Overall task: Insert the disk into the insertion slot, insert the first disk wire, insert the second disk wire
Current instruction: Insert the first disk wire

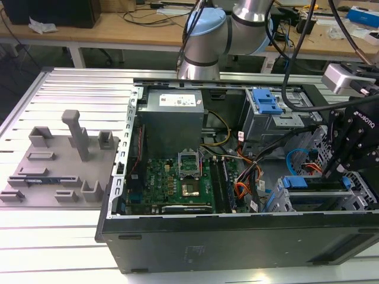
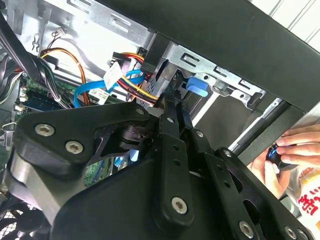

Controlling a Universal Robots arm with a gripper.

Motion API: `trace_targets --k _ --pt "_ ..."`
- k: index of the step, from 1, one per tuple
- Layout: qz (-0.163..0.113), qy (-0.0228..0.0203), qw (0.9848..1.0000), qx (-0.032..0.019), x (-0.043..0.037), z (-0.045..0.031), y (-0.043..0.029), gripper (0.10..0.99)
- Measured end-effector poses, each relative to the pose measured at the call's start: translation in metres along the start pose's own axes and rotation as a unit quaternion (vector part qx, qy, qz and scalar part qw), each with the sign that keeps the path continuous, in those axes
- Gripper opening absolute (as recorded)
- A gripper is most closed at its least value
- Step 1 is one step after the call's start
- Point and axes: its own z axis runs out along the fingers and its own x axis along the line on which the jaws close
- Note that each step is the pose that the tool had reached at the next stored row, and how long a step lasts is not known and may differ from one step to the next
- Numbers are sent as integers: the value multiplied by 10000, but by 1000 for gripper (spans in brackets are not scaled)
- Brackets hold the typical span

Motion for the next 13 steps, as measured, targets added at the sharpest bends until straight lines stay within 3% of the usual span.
trace_targets --k 3,7,9,11,13 --pt "1 6 10000 2 9 33 0 165" --pt "2 -16 10000 -4 17 30 24 176" --pt "10 -1 10000 -1 27 -56 34 302" --pt "18 -4 10000 -3 34 -125 40 302" --pt "33 -2 10000 -4 47 -329 55 302"
